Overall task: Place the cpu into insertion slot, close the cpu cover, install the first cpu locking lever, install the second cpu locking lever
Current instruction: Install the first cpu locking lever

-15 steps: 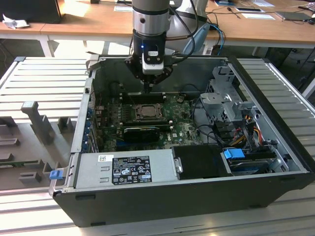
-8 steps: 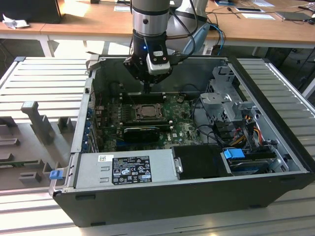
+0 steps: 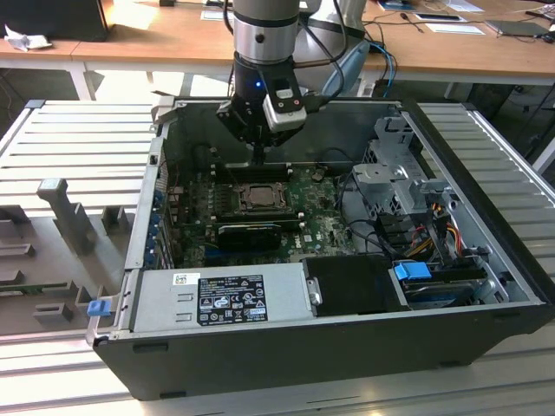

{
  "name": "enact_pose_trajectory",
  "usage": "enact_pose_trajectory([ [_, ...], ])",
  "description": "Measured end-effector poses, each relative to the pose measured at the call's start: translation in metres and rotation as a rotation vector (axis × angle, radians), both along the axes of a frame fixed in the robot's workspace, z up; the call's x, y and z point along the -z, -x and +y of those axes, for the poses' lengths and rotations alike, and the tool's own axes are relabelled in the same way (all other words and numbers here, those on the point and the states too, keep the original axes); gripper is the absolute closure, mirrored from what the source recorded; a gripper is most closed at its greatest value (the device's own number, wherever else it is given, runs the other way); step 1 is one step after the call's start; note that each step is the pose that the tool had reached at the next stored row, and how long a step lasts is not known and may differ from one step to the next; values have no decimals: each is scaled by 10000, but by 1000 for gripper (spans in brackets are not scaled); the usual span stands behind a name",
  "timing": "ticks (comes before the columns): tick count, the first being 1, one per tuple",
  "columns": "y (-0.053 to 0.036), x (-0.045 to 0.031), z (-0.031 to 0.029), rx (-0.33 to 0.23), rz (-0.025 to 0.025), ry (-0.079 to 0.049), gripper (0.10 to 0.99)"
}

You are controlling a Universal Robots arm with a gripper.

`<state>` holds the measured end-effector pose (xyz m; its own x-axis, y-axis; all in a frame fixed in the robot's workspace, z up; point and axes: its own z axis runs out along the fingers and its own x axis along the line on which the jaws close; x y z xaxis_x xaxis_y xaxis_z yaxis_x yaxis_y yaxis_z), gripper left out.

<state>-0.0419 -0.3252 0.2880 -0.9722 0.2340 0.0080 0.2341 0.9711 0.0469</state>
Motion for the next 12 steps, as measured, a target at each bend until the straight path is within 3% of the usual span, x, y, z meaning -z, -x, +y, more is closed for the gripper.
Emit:
enact_pose_trajectory([
  [12,0,0,0,-1200,0,0,980],
])
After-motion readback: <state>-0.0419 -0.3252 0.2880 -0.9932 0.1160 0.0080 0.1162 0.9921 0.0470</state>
